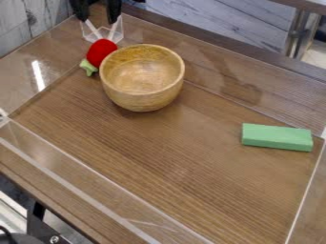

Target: Move the red fruit to the left

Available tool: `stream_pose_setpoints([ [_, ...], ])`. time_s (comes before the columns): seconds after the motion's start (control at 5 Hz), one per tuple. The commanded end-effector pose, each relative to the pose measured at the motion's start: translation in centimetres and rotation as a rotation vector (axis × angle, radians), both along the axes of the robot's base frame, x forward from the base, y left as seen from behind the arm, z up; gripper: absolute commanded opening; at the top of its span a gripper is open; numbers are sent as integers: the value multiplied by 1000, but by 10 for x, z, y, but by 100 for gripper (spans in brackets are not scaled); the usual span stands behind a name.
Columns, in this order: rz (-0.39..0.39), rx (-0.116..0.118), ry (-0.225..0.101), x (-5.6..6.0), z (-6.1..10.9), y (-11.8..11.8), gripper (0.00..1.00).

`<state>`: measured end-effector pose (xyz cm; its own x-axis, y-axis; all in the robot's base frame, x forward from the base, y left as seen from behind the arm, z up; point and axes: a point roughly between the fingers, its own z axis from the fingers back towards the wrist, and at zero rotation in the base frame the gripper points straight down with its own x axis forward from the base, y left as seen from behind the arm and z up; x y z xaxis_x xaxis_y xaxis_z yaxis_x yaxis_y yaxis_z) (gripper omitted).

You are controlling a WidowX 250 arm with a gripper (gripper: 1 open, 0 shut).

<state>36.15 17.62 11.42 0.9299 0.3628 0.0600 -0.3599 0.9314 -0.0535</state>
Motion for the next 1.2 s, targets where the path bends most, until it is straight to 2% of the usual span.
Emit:
stream_pose_setpoints([
  [0.0,-38,41,-73,11,25,-5,100],
  [0.2,-56,48,-56,13,15,-2,0],
  [0.4,-84,52,-44,14,6,-2,0],
  [1.0,-14,48,-12,14,9,-8,0],
])
